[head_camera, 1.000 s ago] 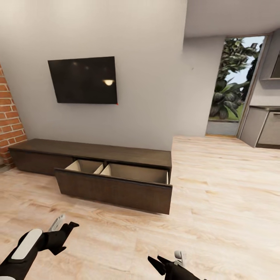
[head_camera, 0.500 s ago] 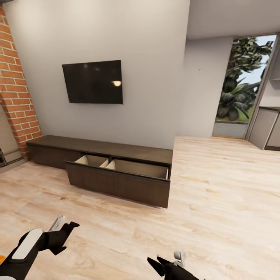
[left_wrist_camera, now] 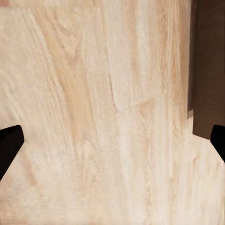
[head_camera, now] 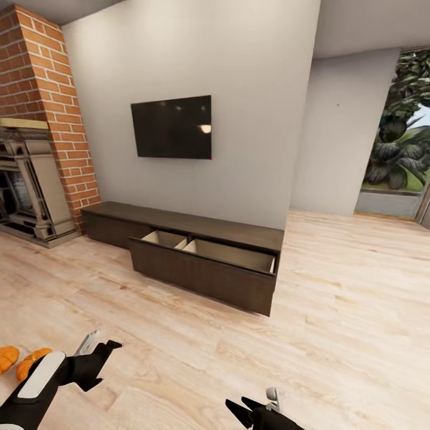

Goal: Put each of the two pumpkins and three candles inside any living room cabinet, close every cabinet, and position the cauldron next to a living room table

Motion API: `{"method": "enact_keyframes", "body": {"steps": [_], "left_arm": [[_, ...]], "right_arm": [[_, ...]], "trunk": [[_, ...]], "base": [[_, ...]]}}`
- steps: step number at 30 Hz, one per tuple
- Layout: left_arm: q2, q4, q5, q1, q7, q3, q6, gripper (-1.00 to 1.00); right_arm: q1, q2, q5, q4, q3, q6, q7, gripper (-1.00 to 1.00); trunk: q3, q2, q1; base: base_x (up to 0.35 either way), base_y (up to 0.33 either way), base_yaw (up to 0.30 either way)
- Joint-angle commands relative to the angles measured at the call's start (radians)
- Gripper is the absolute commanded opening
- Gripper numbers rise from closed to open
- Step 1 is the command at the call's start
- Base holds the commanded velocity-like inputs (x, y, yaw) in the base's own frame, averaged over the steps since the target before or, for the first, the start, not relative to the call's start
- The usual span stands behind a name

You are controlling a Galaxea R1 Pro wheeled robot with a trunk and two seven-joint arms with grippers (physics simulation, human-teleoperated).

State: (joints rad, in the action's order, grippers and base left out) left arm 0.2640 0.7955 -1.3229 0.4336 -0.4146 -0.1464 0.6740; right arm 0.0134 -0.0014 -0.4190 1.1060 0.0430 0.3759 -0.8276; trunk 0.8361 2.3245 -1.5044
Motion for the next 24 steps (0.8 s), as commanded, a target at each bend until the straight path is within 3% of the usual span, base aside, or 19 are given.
{"method": "enact_keyframes", "body": {"steps": [1, 15, 24], "left_arm": [[0.000, 0.001, -0.012, 0.001, -0.009, -0.002, 0.002, 1.00], [0.000, 0.001, -0.014, 0.001, -0.010, 0.001, 0.002, 1.00], [0.000, 0.001, -0.009, 0.001, -0.010, 0.000, 0.002, 1.00]], "right_arm": [[0.000, 0.000, -0.009, 0.001, 0.000, 0.009, 0.000, 1.00], [0.000, 0.000, -0.009, 0.001, 0.001, 0.009, -0.001, 1.00], [0.000, -0.003, -0.008, 0.003, 0.003, 0.008, -0.008, 1.00]], "trunk": [[-0.002, -0.007, 0.004], [-0.046, -0.105, 0.058], [-0.074, -0.168, 0.092]], "base": [[-0.012, -0.009, 0.276], [-0.001, -0.001, 0.270], [0.000, 0.000, 0.044]]}}
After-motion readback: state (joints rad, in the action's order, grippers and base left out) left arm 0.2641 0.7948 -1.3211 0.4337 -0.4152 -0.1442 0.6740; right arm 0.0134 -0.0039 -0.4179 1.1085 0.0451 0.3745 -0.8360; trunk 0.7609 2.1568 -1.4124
